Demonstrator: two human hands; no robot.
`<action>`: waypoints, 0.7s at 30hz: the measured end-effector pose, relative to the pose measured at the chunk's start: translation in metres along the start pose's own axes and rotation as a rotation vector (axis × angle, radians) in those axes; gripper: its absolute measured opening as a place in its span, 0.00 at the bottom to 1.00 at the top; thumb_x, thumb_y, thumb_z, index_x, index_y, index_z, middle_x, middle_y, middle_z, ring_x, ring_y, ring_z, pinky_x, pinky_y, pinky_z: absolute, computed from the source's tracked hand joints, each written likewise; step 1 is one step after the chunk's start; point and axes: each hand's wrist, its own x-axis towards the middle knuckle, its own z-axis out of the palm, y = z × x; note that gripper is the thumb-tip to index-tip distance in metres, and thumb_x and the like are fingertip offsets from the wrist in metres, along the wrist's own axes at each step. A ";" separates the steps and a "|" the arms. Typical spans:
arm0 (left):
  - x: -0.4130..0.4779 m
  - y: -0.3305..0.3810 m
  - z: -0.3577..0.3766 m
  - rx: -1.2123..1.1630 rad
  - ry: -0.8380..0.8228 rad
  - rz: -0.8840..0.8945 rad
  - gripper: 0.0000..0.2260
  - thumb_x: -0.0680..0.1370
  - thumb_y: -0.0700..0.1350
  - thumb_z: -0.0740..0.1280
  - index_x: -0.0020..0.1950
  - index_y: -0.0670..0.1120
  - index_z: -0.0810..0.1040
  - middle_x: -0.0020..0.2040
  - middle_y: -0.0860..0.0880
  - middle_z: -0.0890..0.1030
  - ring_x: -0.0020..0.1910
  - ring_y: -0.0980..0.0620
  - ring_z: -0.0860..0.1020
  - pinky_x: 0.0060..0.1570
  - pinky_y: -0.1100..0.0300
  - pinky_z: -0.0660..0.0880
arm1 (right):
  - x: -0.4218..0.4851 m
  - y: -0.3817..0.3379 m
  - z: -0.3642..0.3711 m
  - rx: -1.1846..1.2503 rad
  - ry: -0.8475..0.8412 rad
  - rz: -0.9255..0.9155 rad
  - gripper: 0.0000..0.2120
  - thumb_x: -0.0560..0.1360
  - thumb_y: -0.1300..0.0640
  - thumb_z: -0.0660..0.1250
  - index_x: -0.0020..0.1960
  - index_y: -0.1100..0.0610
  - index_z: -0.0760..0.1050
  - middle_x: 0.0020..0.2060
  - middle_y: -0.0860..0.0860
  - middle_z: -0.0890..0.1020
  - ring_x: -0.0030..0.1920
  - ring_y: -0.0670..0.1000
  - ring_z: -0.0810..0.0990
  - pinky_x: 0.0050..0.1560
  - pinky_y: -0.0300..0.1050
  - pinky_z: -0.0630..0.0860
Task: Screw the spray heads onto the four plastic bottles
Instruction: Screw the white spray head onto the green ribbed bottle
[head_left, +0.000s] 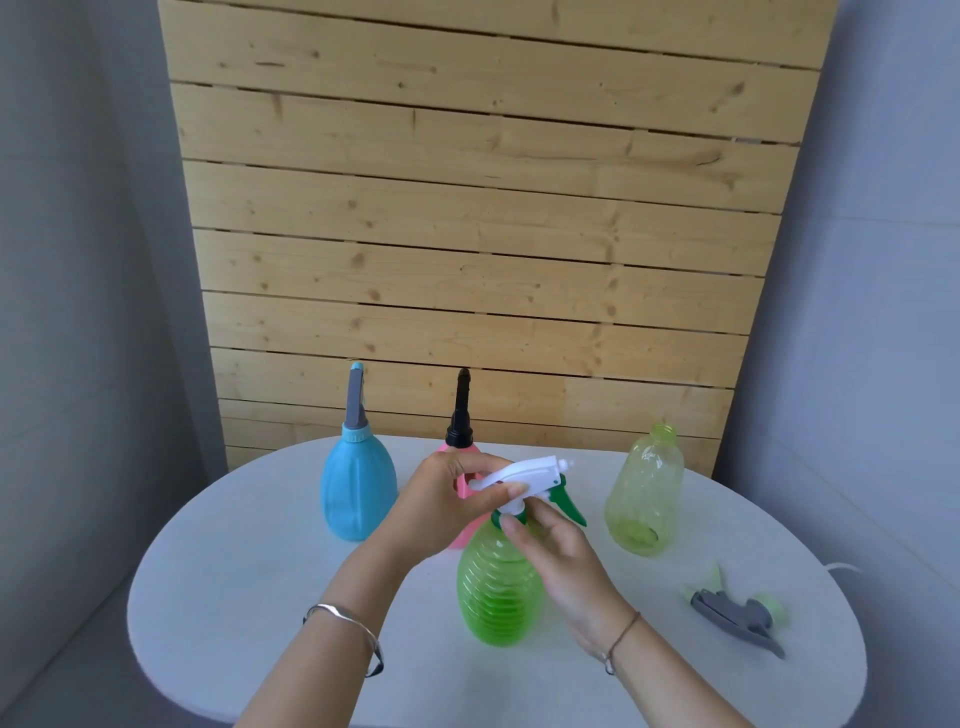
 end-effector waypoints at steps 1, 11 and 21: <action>0.000 0.000 0.000 -0.001 -0.001 -0.003 0.06 0.73 0.47 0.72 0.47 0.58 0.84 0.36 0.69 0.80 0.39 0.71 0.74 0.37 0.80 0.66 | 0.001 0.002 0.002 0.003 0.039 -0.002 0.14 0.72 0.51 0.70 0.57 0.49 0.79 0.53 0.42 0.84 0.56 0.40 0.80 0.53 0.33 0.74; 0.000 0.000 0.000 0.008 -0.015 0.028 0.06 0.74 0.45 0.71 0.49 0.51 0.85 0.37 0.71 0.81 0.39 0.73 0.75 0.38 0.81 0.66 | -0.001 0.006 0.007 0.021 0.128 -0.022 0.13 0.71 0.61 0.72 0.54 0.50 0.79 0.52 0.45 0.84 0.55 0.44 0.81 0.56 0.39 0.75; -0.002 0.002 0.000 -0.002 -0.007 0.061 0.06 0.74 0.44 0.71 0.49 0.52 0.84 0.36 0.72 0.80 0.36 0.75 0.74 0.37 0.83 0.65 | -0.005 0.002 0.003 0.153 0.089 0.049 0.20 0.64 0.51 0.73 0.56 0.52 0.78 0.54 0.47 0.83 0.55 0.45 0.80 0.55 0.40 0.73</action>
